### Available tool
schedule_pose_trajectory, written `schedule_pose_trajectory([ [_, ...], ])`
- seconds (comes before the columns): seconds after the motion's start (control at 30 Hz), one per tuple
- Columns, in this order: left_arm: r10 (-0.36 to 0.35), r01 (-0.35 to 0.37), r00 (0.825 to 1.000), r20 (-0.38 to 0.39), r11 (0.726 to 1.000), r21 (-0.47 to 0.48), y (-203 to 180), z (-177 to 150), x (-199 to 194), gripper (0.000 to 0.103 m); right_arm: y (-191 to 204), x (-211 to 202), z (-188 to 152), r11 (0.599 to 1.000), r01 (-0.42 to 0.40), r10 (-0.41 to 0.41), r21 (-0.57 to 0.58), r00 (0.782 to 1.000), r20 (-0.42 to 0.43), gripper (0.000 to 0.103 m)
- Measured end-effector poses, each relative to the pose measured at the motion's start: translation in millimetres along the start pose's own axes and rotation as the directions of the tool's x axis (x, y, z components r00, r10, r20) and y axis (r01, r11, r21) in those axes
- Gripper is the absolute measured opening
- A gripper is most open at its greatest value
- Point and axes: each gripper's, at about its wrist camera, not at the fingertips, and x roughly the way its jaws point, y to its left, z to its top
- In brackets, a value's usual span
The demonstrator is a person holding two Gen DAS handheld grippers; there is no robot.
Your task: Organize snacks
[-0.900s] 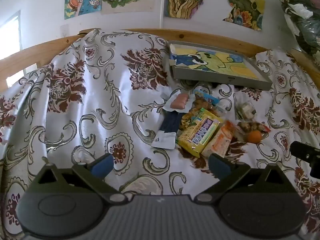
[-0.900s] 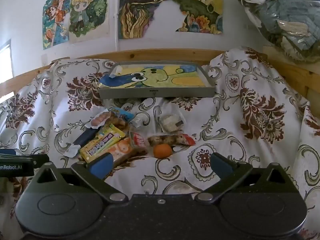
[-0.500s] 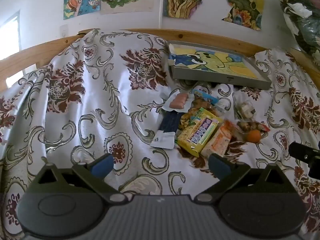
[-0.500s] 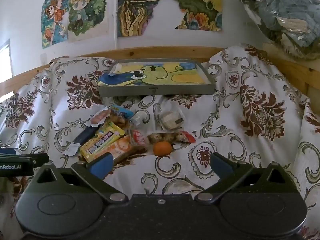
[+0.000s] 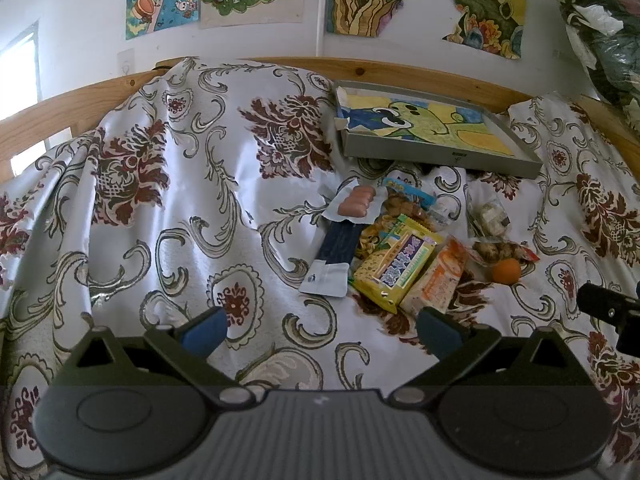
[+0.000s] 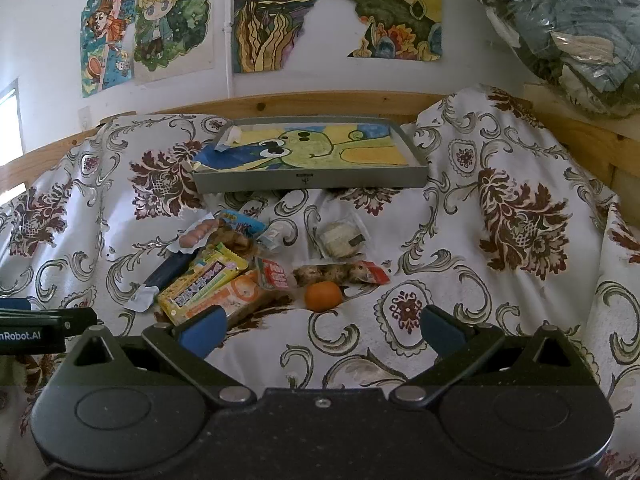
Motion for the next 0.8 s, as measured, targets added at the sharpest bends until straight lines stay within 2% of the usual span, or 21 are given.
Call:
schedule_pose_trajectory([
  [0.8,0.002,-0.002,1.000,0.000,1.000,0.000,0.1,0.0,0.1,0.103,-0.4,0.7,-0.9,1.000,0.001,-0.001,-0.002,1.000,-0.007,0.102],
])
